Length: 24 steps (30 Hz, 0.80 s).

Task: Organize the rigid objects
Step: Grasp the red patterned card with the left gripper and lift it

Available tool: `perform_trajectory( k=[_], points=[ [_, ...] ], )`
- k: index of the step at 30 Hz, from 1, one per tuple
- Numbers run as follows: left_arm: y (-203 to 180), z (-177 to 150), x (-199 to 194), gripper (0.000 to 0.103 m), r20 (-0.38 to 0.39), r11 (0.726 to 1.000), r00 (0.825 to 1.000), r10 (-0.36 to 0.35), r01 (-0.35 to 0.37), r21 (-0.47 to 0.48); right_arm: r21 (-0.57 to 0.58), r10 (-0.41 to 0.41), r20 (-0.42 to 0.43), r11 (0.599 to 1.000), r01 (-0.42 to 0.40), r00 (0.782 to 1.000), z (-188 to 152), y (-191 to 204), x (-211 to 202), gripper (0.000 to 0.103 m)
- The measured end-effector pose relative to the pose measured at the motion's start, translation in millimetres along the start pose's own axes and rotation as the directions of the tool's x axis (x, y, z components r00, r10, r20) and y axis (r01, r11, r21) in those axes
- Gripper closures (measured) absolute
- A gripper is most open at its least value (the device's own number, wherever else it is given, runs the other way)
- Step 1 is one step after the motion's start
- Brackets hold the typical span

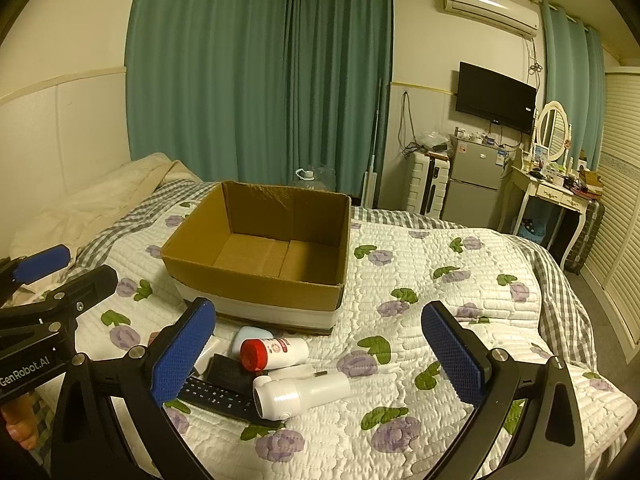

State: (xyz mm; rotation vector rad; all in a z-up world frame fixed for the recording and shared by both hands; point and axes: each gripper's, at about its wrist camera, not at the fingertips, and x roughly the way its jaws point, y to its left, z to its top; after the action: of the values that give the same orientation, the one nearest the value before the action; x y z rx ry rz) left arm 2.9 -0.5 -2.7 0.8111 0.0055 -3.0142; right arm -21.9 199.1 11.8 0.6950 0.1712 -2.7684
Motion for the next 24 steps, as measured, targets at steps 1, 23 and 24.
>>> perform_trajectory(
  k=[1,23,24],
  points=[
    [0.3,0.6,-1.8,0.027,0.003,1.000,1.000,0.000,0.000,0.000,0.000,-0.001,0.001,1.000,0.001,1.000,0.8,0.1,-0.8,0.000],
    [6.4,-50.9,88.7,0.027,-0.312,0.998,0.948,0.057,-0.065,-0.015,0.026,-0.008,-0.136,1.000,0.012,0.991,-25.7,-16.9,34.9,0.000],
    [7.5,-55.6,95.0,0.027,-0.325,0.997,0.943,0.067,-0.075,-0.013,0.025,-0.007,-0.148,1.000,0.011,0.989,-28.3,-16.6,39.1,0.000]
  ],
)
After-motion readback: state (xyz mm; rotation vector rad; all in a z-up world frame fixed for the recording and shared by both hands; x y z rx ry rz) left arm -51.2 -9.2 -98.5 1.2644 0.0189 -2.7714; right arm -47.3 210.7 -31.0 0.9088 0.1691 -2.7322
